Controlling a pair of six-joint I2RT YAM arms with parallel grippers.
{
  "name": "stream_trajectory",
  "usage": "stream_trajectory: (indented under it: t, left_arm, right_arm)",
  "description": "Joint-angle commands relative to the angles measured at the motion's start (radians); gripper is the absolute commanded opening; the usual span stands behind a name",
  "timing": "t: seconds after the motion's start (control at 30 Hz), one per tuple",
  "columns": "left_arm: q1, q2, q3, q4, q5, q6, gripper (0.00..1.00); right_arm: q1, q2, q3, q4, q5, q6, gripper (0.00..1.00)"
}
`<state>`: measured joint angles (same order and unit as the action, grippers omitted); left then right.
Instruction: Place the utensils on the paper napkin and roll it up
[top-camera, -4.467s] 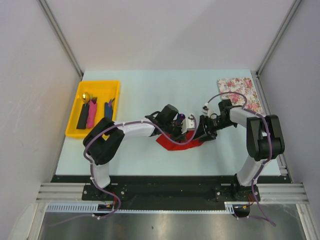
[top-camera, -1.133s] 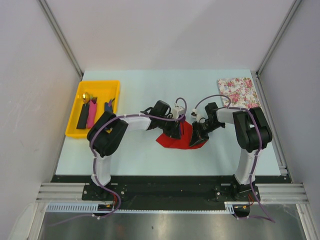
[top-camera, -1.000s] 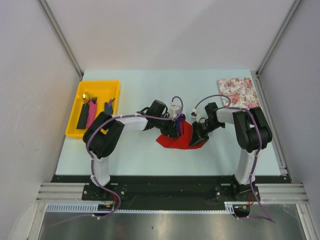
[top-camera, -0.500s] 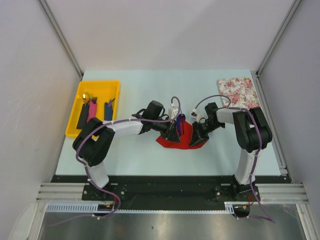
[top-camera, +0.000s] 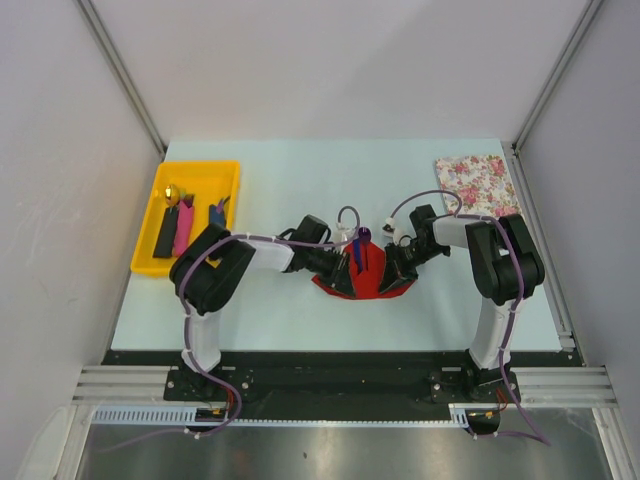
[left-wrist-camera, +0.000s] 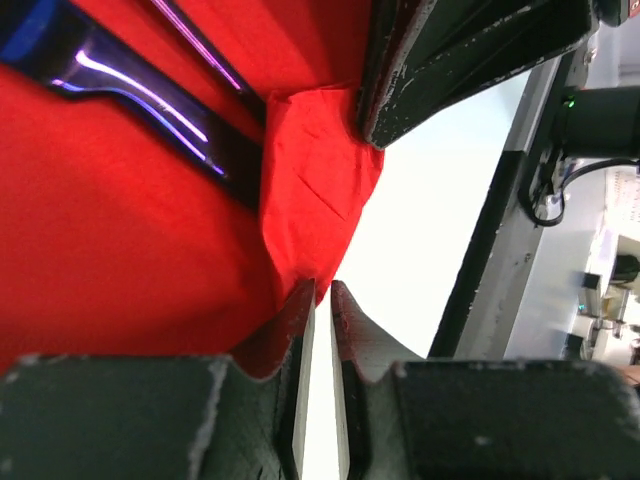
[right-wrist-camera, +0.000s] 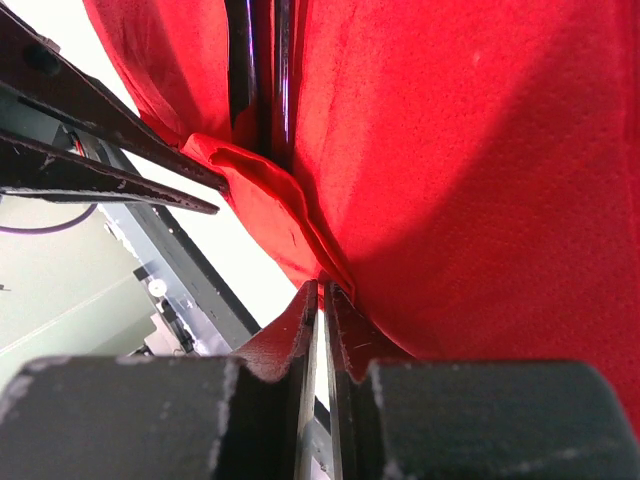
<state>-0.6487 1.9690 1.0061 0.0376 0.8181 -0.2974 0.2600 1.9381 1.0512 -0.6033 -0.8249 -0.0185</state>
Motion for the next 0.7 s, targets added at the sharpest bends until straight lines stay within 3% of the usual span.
stream_trajectory:
  t: [0.0,0.17,0.47,0.67]
  left_arm:
    - [0.024,0.013,-0.035,0.001,-0.028,-0.023,0.18]
    - [0.047,-0.044,-0.076,-0.001,-0.011,-0.013,0.24]
    - [0.191,-0.321,-0.231,-0.031,-0.065,-0.028,0.59]
    - [0.276,-0.395,-0.265,-0.133,-0.105,0.015,0.6]
  right_arm:
    - [0.008,0.015,-0.01,0.051,0.086,-0.018,0.11]
    - [0.007,0.021,-0.005,0.053,0.087,-0.02,0.11]
    - [0.012,0.01,0.01,0.043,0.089,-0.023,0.11]
    - [0.016,0.002,0.009,0.04,0.089,-0.018,0.11]
